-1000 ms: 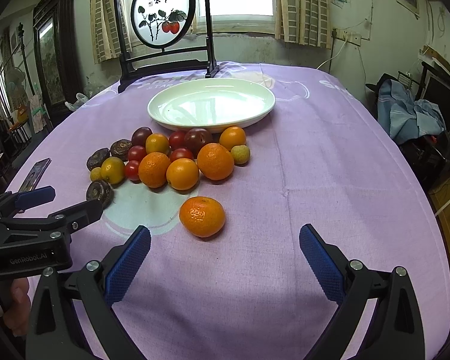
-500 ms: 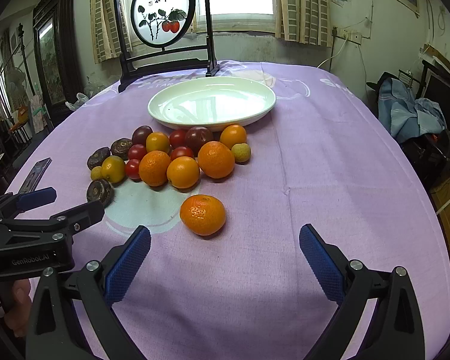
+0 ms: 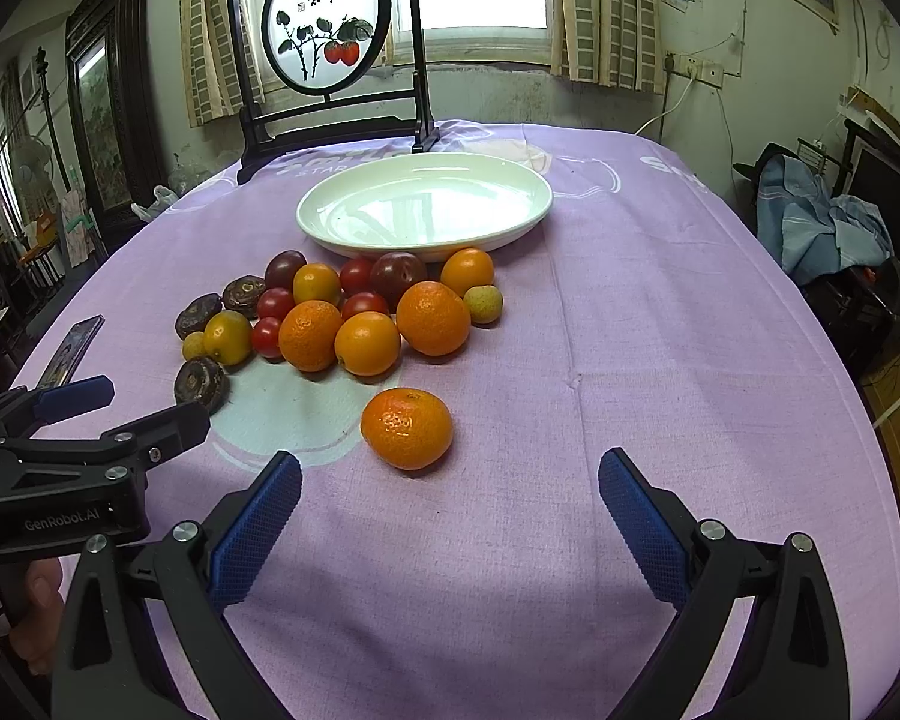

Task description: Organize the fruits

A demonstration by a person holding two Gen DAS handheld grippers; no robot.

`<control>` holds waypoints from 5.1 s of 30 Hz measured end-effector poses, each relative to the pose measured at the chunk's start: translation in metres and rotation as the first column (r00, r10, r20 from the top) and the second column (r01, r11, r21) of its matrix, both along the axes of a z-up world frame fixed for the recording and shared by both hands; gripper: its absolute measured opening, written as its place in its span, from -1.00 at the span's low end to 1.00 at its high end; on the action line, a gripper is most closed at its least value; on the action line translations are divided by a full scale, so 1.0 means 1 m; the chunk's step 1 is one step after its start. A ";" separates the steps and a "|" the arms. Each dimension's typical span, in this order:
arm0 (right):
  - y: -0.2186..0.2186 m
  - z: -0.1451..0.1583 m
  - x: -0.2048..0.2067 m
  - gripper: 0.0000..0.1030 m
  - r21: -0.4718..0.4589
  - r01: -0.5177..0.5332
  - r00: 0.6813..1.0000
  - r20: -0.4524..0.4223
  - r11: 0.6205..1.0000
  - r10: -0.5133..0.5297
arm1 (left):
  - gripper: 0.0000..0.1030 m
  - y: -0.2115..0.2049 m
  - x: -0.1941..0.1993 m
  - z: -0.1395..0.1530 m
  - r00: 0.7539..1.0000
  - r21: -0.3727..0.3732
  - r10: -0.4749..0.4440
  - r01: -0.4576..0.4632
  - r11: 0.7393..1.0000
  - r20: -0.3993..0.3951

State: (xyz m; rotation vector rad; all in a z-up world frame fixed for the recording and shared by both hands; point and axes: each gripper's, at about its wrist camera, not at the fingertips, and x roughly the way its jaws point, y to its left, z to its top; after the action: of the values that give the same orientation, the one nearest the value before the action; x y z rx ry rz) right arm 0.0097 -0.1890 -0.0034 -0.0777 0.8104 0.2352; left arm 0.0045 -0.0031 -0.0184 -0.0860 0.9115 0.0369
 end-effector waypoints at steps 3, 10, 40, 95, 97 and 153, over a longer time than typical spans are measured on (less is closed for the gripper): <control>0.000 0.000 0.000 0.93 -0.001 0.000 1.000 -0.002 1.000 0.000 | 0.91 0.001 0.001 0.000 1.000 -0.001 -0.001 0.001 1.000 -0.003; 0.001 -0.004 0.001 0.93 -0.015 -0.003 1.000 -0.012 1.000 0.003 | 0.91 0.003 0.003 -0.004 1.000 0.022 -0.009 0.010 1.000 -0.011; 0.033 -0.037 0.054 -0.16 -0.054 -0.106 0.982 -0.162 0.993 0.096 | 0.91 0.056 0.040 -0.042 0.992 -0.106 -0.030 0.017 0.994 -0.123; 0.055 -0.017 0.286 -0.14 -0.004 -0.143 0.983 -0.116 0.990 0.142 | -0.15 0.005 0.332 -0.023 0.981 -0.007 -0.104 0.105 0.994 -0.161; 0.057 -0.022 0.295 -0.04 0.001 -0.144 0.979 -0.145 0.990 0.142 | 0.06 0.006 0.340 -0.029 0.980 -0.012 -0.085 0.085 0.996 -0.179; 0.000 -0.017 0.039 0.40 0.087 -0.168 0.981 -0.079 0.982 0.175 | -0.47 0.049 0.076 -0.032 0.985 0.009 -0.151 0.152 0.988 -0.084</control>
State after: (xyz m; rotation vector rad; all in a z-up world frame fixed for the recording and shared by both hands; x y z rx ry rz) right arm 0.0490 -0.1893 -0.0202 -0.0619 0.8802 0.4361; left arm 0.0808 0.0454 -0.0506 -0.0006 0.9986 -0.0942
